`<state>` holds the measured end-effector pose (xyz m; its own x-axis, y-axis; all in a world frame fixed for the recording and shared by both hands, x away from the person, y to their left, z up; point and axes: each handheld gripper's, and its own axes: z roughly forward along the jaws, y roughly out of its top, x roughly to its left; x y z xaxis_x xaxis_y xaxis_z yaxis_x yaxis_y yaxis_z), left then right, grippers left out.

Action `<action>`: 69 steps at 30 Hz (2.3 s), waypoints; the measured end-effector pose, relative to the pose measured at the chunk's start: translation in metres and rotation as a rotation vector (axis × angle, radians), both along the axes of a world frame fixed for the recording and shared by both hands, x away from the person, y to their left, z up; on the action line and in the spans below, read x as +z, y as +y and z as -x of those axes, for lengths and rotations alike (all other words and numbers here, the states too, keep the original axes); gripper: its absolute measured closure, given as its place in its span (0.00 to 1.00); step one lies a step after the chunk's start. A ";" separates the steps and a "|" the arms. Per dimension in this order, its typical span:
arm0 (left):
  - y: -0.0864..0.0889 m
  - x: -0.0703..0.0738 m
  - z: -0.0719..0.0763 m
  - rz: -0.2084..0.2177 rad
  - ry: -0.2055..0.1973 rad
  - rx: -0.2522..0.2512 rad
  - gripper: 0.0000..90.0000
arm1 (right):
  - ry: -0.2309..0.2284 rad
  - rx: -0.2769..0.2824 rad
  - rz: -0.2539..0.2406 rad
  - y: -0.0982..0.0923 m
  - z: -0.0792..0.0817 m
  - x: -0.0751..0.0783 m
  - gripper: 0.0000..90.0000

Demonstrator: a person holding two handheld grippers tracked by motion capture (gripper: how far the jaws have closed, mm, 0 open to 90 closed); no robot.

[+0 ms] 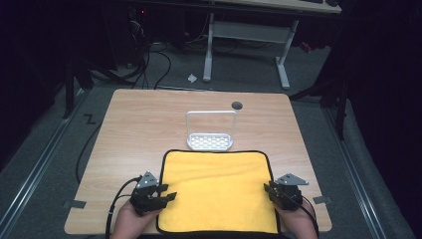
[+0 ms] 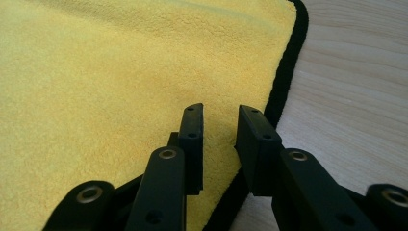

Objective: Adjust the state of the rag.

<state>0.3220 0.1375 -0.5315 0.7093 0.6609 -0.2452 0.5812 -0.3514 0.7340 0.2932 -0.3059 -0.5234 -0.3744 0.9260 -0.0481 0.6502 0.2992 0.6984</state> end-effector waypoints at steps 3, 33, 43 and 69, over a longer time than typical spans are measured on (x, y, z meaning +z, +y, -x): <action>-0.001 0.004 0.000 0.022 0.016 -0.011 0.52 | -0.004 -0.013 0.019 -0.002 -0.002 0.000 0.81; -0.020 -0.004 -0.103 -0.117 -0.132 0.159 0.88 | -0.083 0.009 -0.016 0.005 -0.008 0.007 0.73; -0.004 -0.004 -0.108 0.025 -0.073 0.219 0.92 | -0.164 0.221 -0.024 0.099 0.014 0.022 0.69; 0.000 -0.005 -0.109 0.067 -0.044 0.212 0.91 | -0.022 0.586 -0.091 0.273 0.020 0.001 0.53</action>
<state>0.4309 0.1377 -0.5366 0.5672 0.7796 -0.2656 0.6038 -0.1742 0.7779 0.2731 -0.0328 -0.5225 -0.8245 0.5658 0.0084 0.3796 0.5421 0.7496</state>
